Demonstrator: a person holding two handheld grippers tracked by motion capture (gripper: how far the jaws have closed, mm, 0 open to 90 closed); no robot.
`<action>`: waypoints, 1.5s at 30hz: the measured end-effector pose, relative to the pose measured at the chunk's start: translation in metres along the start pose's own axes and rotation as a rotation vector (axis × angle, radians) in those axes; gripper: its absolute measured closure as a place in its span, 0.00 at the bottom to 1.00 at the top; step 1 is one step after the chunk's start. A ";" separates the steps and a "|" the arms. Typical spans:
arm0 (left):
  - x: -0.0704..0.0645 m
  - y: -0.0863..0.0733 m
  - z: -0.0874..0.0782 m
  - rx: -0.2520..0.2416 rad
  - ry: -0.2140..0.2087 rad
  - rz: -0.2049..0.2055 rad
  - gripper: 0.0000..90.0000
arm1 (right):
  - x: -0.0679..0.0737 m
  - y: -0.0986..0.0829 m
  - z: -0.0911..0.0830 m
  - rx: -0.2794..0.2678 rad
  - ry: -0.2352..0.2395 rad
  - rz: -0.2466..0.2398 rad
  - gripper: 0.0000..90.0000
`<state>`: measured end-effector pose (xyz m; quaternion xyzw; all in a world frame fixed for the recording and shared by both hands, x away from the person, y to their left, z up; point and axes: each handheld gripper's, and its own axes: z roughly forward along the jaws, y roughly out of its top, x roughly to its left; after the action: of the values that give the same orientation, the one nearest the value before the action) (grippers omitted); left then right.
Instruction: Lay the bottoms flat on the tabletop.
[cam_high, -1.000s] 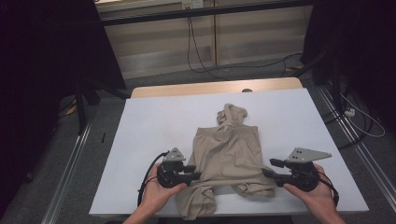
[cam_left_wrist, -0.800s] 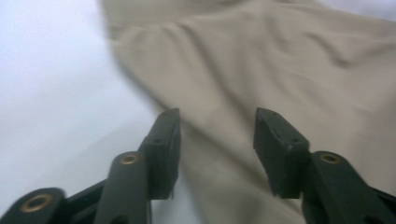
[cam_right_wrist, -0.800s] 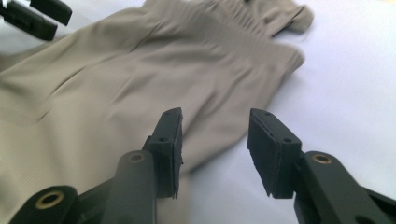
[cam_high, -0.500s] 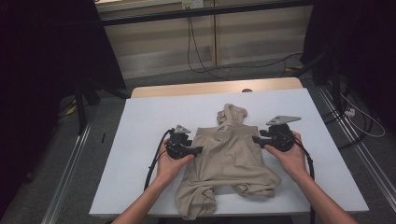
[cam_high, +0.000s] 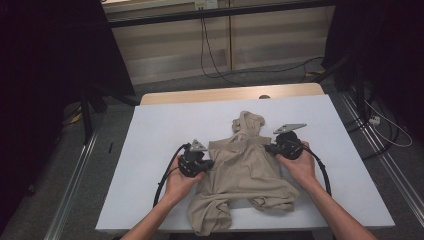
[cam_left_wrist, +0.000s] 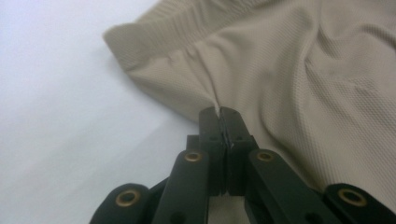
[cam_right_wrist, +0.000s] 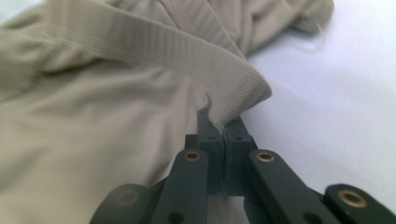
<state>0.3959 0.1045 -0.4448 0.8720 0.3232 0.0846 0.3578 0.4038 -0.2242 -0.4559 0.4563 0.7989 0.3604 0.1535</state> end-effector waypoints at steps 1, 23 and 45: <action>0.002 0.000 -0.004 -0.016 0.013 0.003 0.99 | 0.002 0.002 -0.002 -0.012 0.005 -0.009 0.99; 0.072 -0.017 -0.043 -0.143 0.120 -0.213 0.99 | -0.002 0.076 0.036 -0.138 0.066 -0.009 0.89; 0.060 -0.017 -0.026 -0.127 0.132 -0.182 0.52 | 0.000 0.070 0.081 0.011 0.072 -0.052 0.85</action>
<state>0.4237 0.1658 -0.4426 0.8073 0.4178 0.1292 0.3964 0.4931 -0.1661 -0.4617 0.4230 0.8175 0.3682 0.1313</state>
